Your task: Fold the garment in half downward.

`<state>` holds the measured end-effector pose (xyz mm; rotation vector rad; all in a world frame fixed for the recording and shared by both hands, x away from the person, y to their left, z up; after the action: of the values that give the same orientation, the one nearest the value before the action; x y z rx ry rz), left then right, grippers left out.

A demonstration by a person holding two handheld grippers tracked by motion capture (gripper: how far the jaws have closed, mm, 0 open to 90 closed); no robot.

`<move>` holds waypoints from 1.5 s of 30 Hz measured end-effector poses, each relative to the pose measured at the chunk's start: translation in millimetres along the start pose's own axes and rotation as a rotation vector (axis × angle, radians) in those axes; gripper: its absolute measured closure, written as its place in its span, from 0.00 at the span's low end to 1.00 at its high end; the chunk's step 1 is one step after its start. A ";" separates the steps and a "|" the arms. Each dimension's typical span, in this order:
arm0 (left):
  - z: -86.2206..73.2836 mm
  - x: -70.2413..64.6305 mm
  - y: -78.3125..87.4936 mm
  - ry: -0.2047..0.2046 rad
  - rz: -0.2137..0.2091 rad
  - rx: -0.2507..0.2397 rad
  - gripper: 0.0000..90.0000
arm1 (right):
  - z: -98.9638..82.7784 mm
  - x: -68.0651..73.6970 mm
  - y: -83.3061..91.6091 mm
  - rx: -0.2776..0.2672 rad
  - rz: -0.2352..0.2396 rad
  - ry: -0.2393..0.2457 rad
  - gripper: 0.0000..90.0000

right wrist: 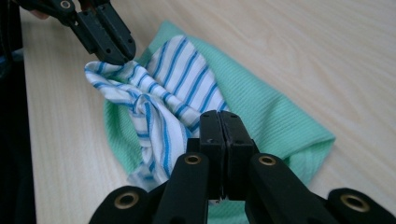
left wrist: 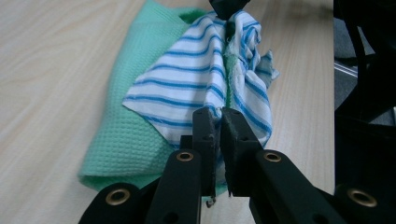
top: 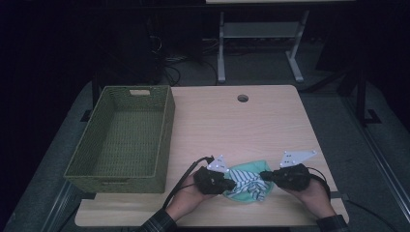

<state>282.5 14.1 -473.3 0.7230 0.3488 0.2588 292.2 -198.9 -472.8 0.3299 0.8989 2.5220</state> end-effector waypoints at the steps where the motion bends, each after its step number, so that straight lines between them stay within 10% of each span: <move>1: -0.7 -1.5 -1.9 -0.005 -0.005 0.003 0.93 | -2.0 1.6 0.3 0.002 0.004 -0.002 0.98; 9: -6.4 -7.7 -13.5 -0.027 -0.018 0.054 0.93 | -17.2 9.9 0.4 0.045 0.027 -0.007 0.99; 14: 2.9 -3.3 3.1 -0.020 0.003 0.002 0.94 | -9.4 7.0 10.3 -0.025 0.018 -0.011 1.00; 21: 10.6 18.4 21.0 0.026 0.087 -0.043 0.97 | 4.5 -11.8 13.8 -0.049 -0.033 -0.016 1.00; 30: -0.5 30.9 -11.6 0.002 0.138 0.083 0.98 | -5.8 -36.6 -23.3 0.078 -0.050 -0.038 1.00; 39: -0.1 75.3 -9.9 0.006 0.273 0.129 0.98 | -4.8 -42.8 -38.1 0.105 -0.065 -0.039 1.00; 45: 18.9 82.7 15.2 0.029 0.298 0.040 0.98 | 1.1 -42.0 -45.3 0.104 -0.077 -0.026 1.00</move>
<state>363.7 42.5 -468.1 0.8109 0.2729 0.5460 344.1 -187.1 -504.3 0.3526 1.0151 2.4014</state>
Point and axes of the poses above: each handheld gripper's, and its own axes: y roughly backward along the jaws, z roughly out of its top, x roughly to its left, the point moved 5 cm from there along -y, roughly forward along the jaws, and after that the axes turned 4 degrees about y, right-handed, at the moved point
